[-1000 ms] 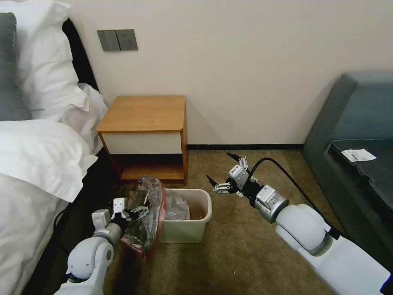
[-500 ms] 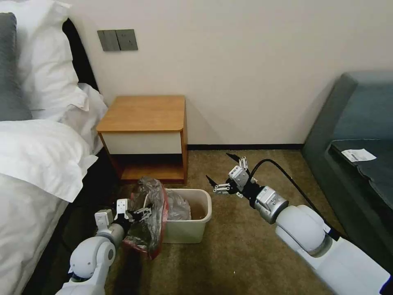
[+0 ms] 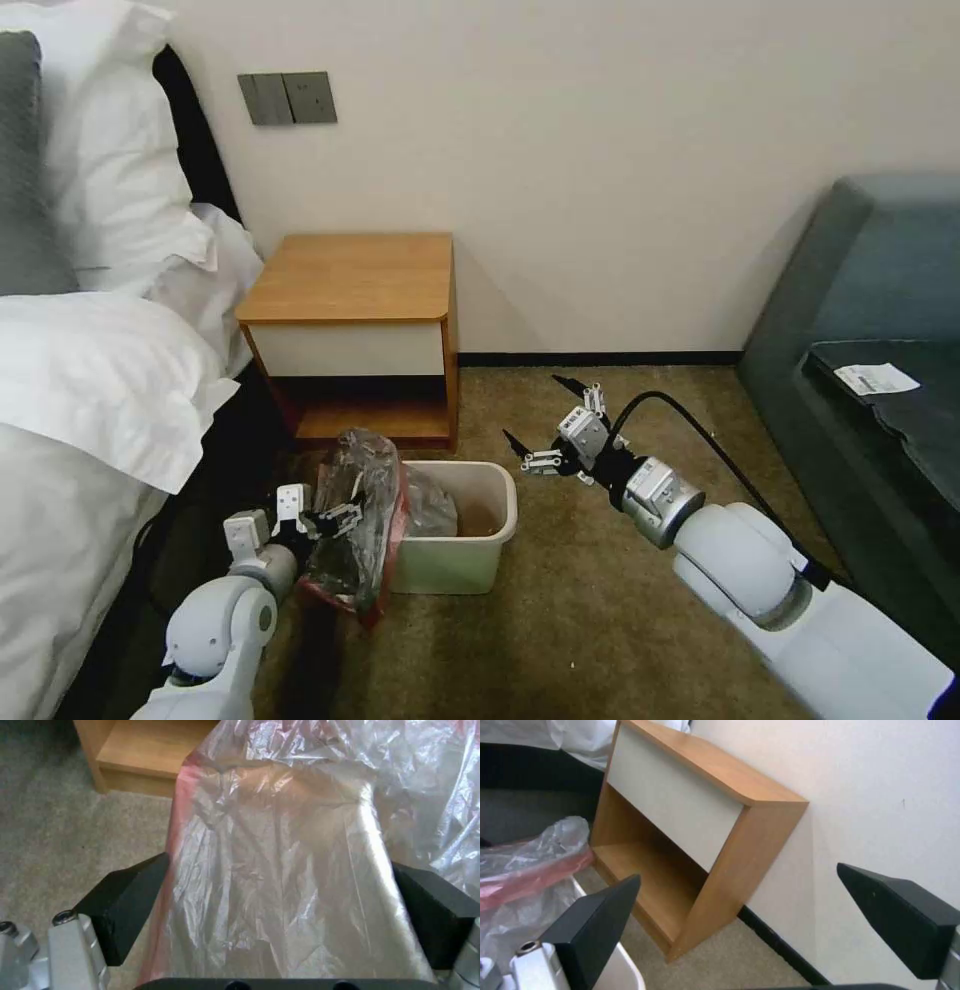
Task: Pick up the garbage bag from the table and place it over the trash can.
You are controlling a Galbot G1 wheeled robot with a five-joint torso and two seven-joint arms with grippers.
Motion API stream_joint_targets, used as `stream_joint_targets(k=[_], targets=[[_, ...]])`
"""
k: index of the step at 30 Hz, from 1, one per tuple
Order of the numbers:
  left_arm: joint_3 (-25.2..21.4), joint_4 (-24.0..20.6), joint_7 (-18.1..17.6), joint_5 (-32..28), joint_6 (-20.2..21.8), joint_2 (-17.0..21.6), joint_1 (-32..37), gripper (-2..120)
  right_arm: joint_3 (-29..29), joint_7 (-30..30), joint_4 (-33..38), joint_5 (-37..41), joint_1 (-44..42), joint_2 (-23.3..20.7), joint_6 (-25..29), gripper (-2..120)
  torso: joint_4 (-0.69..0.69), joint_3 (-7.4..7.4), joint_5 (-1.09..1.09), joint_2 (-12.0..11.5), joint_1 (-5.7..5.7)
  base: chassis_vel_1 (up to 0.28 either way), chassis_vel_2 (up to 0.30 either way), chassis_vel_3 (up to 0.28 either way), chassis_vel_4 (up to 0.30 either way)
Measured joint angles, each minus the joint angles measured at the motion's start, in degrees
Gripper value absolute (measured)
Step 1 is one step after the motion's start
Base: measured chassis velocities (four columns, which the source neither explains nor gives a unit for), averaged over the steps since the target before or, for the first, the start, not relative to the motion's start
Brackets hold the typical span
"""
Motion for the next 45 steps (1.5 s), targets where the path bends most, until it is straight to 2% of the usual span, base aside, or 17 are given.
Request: stream_joint_targets(k=[3,7,13,17,19,29,34,35,36,37,38,45], targets=[[0.57,0.28,0.02,0.00,-0.01,0.00,-0.29,94,0.12,-0.02,0.02,-0.15,-0.22,-0.01,0.18,100,0.00,0.00,-0.01,0.00,0.00,0.000,0.000,0.000,0.000],[1.54,0.74,0.13,-0.03,-0.01,0.06,-0.69,85,0.17,-0.04,0.06,-0.28,-0.40,0.06,0.35,100,0.00,-0.01,-0.01,0.01,-0.01,0.000,0.000,0.000,0.000],[2.43,1.22,0.56,0.01,0.08,0.09,-0.73,66,0.18,-0.24,0.53,-0.53,-0.44,0.00,0.44,100,-0.01,-0.02,-0.01,0.02,-0.01,0.000,0.000,0.000,0.000],[2.48,1.42,1.00,0.16,0.11,0.22,-0.60,59,0.17,-0.35,0.58,-0.58,-0.43,0.06,0.51,100,-0.02,-0.02,-0.01,0.02,-0.01,0.000,0.000,0.000,0.000],[2.74,1.42,1.75,0.51,0.30,0.43,-0.29,51,0.11,-0.48,0.62,-0.64,-0.33,0.13,0.59,100,-0.02,-0.01,0.00,0.02,-0.01,0.000,0.000,0.000,0.000],[4.51,1.38,3.25,1.30,0.38,0.54,0.82,27,0.05,-0.61,1.12,-0.69,-0.33,0.26,0.76,100,-0.01,-0.02,0.02,0.03,-0.02,0.000,0.000,0.000,0.000],[5.31,1.37,3.31,2.00,0.37,0.29,1.20,8,0.39,-0.61,1.60,-0.71,-0.86,0.14,0.89,100,-0.01,-0.02,0.00,0.03,-0.01,0.000,0.000,0.000,0.000],[5.54,1.39,3.09,2.56,0.41,0.21,1.41,4,0.44,-0.61,1.69,-0.71,-0.91,0.11,0.95,100,-0.08,-0.01,-0.04,0.00,-0.02,0.000,0.000,0.000,0.000],[5.63,1.39,3.28,2.54,0.41,0.15,1.64,2,0.46,-0.62,1.64,-0.73,-0.95,0.02,1.00,100,0.03,0.03,-0.09,-0.01,0.00,0.000,0.000,0.000,0.000],[5.63,1.39,3.28,2.54,0.41,0.15,1.64,2,0.46,-0.62,1.64,-0.73,-0.95,0.02,1.00,100,0.03,0.03,-0.09,-0.01,0.00,0.000,0.000,0.000,0.000],[5.64,1.40,3.25,2.61,0.41,0.16,1.66,2,0.48,-0.61,1.69,-0.73,-0.94,0.03,1.11,100,-0.04,0.01,-0.07,0.00,0.00,0.000,0.000,0.000,0.000],[5.31,1.40,3.20,2.67,0.41,0.25,1.89,1,0.24,-0.60,1.47,-0.69,-0.51,0.20,1.11,100,-0.02,0.02,-0.07,-0.01,0.00,0.000,0.000,0.000,0.000]])
